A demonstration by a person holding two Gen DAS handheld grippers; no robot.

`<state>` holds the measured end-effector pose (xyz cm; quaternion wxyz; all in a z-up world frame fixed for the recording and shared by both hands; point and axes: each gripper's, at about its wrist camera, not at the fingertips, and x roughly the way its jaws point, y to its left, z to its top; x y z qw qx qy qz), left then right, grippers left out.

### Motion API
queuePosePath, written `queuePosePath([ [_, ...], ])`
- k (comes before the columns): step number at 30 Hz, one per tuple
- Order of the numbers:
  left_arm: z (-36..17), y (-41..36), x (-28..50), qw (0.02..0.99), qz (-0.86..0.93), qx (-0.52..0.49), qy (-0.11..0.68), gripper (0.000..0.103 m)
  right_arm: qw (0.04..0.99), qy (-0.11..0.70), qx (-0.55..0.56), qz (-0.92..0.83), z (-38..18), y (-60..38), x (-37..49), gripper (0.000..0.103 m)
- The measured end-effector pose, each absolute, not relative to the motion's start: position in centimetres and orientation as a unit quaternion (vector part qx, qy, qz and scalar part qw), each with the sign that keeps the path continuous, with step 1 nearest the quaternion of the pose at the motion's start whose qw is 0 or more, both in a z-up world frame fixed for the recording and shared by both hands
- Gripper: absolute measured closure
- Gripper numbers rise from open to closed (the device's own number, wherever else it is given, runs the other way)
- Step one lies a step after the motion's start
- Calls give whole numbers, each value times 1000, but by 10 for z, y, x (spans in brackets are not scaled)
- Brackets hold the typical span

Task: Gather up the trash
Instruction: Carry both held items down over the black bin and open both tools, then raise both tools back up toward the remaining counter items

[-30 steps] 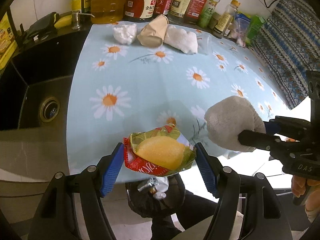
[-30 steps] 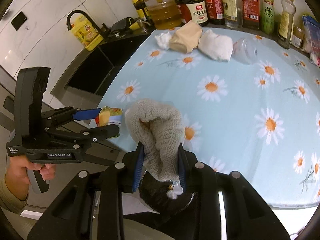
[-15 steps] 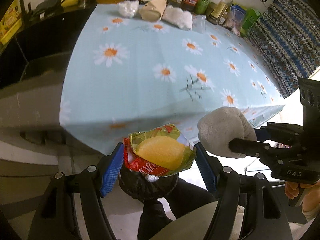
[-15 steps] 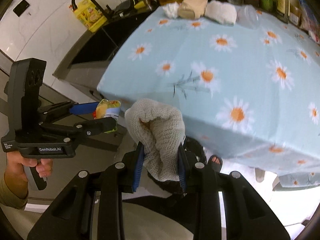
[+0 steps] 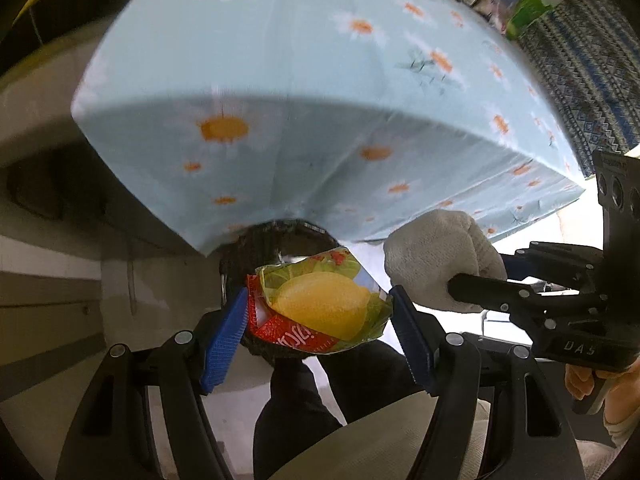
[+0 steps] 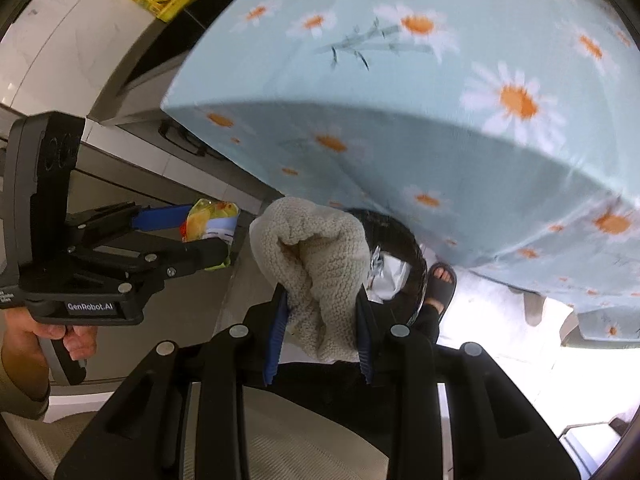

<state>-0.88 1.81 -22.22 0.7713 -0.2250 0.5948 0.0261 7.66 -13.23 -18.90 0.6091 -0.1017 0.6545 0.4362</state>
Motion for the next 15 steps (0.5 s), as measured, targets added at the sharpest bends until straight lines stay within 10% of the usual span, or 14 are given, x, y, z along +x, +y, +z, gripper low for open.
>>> queuePosePath([
  [15, -278, 25, -11, 712, 31, -285, 641, 22, 598, 682, -65, 416, -214, -127, 89, 46],
])
